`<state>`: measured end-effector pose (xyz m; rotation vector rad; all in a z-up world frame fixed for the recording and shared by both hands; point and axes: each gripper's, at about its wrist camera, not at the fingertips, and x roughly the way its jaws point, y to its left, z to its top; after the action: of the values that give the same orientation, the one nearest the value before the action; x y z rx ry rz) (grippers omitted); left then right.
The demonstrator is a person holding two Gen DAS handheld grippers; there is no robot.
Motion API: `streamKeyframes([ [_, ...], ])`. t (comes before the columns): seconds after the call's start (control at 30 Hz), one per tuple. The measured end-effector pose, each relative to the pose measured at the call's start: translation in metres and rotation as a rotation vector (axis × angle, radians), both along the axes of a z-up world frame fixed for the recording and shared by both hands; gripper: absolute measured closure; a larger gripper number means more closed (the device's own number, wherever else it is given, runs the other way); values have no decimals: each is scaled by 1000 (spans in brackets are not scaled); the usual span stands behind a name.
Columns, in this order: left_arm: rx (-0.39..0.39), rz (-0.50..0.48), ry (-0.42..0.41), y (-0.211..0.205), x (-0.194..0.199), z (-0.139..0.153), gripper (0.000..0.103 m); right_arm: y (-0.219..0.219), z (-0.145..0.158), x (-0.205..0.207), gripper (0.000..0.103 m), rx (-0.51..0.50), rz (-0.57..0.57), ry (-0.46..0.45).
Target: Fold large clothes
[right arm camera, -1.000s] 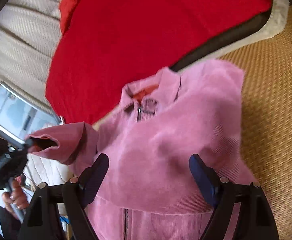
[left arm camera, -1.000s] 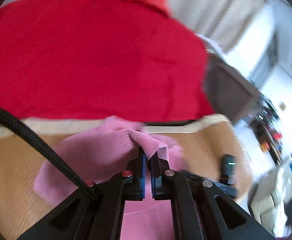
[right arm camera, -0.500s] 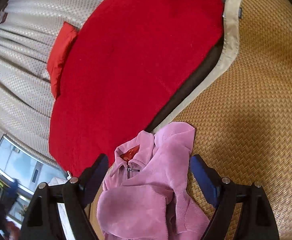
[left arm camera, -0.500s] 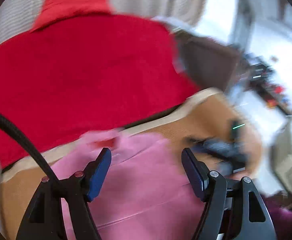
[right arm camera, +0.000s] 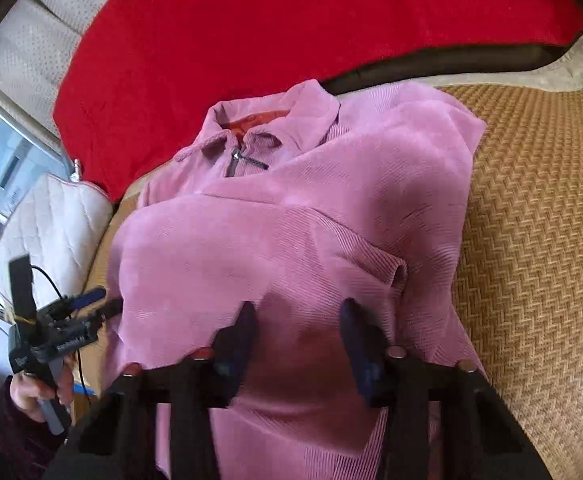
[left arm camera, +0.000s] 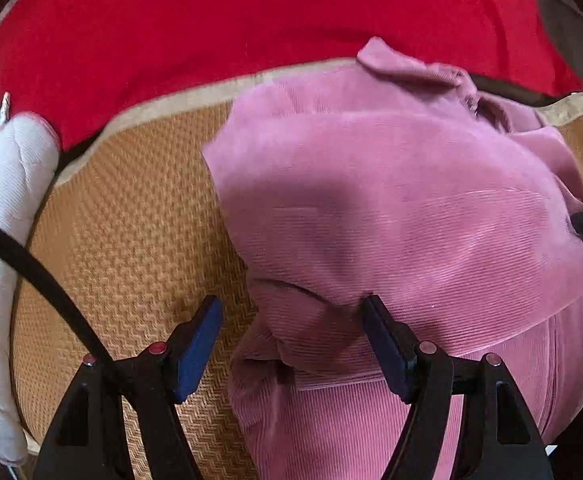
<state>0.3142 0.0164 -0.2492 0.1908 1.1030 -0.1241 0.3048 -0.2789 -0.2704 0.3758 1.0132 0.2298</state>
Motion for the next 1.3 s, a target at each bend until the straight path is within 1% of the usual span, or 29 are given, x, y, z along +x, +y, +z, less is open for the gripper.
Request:
streamKeyframes([
  [0.07,-13,-13,-46,3,-3,15,30,2,9,1,59,-9,9,-16],
  [0.17,-28,-30,-146,-6,-3,35,30,0,20,1,59,43,-12,-89],
  [0.2,-28,-34,-160,-12,0,34,29,1,23,2,56,48,-13,-104],
  [0.23,-21,-42,-172,-18,3,32,25,4,25,4,48,56,-12,-115],
  [0.27,-11,-46,-171,-21,1,28,23,9,26,9,46,68,-3,-116],
  [0.3,6,-47,-158,-28,10,18,23,12,26,12,46,71,7,-110],
  [0.37,41,-38,-99,-34,17,-1,22,23,19,20,46,46,30,-71],
  [0.4,39,-26,-98,-34,20,-7,21,30,11,25,47,14,39,-33],
  [0.43,20,-6,-133,-32,18,-5,18,35,8,27,47,-11,44,-14],
  [0.5,30,-2,-126,-31,17,-4,18,41,10,27,47,-53,54,-44],
  [0.53,43,-4,-136,-31,15,-2,18,42,11,27,47,-58,60,-39],
  [0.6,72,-5,-161,-35,7,-3,18,36,13,23,47,-15,46,-48],
  [0.67,97,-5,-193,-37,-5,5,18,31,17,19,47,2,44,-50],
  [0.77,115,-3,-229,-38,-22,15,18,29,24,5,47,-17,61,-73],
  [0.83,133,3,-264,-40,-31,23,18,29,28,-6,47,-25,82,-68],
  [1.0,143,18,-329,-43,-50,40,18,29,25,-20,47,-66,127,-55],
  [1.13,153,21,-352,-47,-64,50,18,27,12,-20,47,-79,147,-25],
  [1.23,156,19,-366,-51,-73,55,18,28,19,-25,47,-87,153,-36],
  [1.3,160,18,-378,-53,-80,60,18,25,23,-28,47,-68,150,-49],
])
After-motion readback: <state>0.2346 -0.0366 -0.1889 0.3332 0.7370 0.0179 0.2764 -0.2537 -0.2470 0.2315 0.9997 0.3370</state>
